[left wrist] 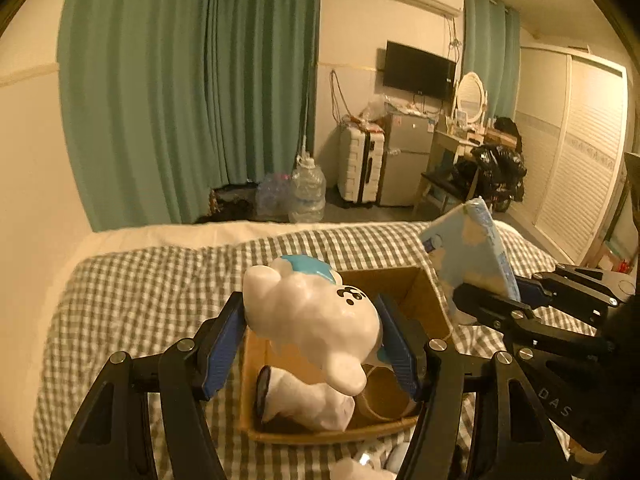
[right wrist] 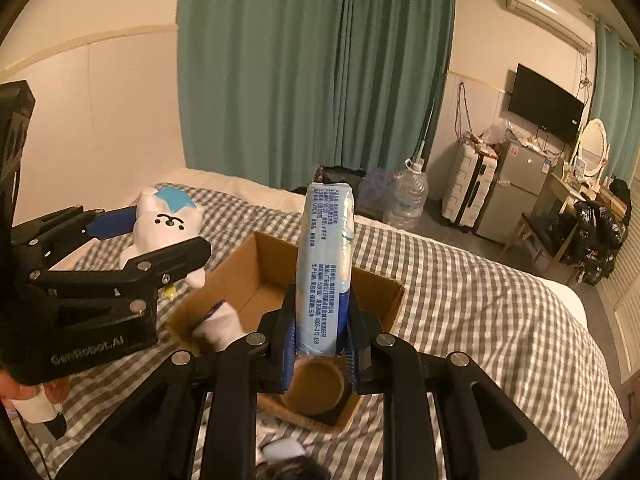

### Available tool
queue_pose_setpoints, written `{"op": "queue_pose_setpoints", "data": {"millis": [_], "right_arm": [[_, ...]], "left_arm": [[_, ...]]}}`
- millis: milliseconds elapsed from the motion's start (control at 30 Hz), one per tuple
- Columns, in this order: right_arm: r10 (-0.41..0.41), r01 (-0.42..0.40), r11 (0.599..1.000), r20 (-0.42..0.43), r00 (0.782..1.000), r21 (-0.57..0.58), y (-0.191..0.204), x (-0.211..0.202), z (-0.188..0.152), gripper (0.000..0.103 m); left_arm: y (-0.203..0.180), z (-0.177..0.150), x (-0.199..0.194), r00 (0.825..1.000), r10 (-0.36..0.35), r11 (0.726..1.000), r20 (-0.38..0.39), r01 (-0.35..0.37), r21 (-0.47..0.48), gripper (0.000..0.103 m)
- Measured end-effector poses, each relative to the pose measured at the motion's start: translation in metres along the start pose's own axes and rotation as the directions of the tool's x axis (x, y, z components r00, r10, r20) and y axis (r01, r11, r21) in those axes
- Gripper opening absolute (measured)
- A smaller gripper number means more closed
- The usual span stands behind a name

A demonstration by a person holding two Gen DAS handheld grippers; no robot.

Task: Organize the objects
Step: 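Carry the bear into the box with the left tool while the right tool drops the tissue pack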

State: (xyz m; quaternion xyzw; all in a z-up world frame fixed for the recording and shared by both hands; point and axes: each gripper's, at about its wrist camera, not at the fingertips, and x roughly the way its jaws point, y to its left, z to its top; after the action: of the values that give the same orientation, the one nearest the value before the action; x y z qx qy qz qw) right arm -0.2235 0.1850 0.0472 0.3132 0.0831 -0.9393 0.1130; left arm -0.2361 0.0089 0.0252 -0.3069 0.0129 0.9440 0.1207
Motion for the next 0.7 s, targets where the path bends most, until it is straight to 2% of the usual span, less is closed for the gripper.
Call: {"op": "queue_pose_setpoints", "data": {"millis": [233, 400, 500, 700], "right_arm": [[0.024, -0.023, 1.0, -0.092, 0.995, 0.01, -0.011, 0.075, -0.01, 0.019], [0.053, -0.046, 0.997, -0.132, 0.99, 0.057, -0.022, 0.108, -0.03, 0.019], [0.059, -0.05, 0.997, -0.155, 0.986, 0.058, -0.025, 0.12, -0.039, 0.019], [0.086, -0.074, 0.994, -0.146, 0.986, 0.083, -0.028, 0.116, -0.047, 0.02]], "left_arm": [[0.004, -0.014, 0.066, 0.995, -0.009, 1.0, -0.097, 0.009, -0.008, 0.067], [0.002, -0.032, 0.099, 0.989, -0.017, 1.0, -0.147, 0.017, -0.001, 0.067], [-0.004, -0.039, 0.11, 0.988, 0.034, 0.999, -0.151, -0.029, 0.033, 0.067], [-0.012, -0.042, 0.116, 0.989, 0.021, 0.999, -0.144, -0.016, 0.038, 0.068]]}}
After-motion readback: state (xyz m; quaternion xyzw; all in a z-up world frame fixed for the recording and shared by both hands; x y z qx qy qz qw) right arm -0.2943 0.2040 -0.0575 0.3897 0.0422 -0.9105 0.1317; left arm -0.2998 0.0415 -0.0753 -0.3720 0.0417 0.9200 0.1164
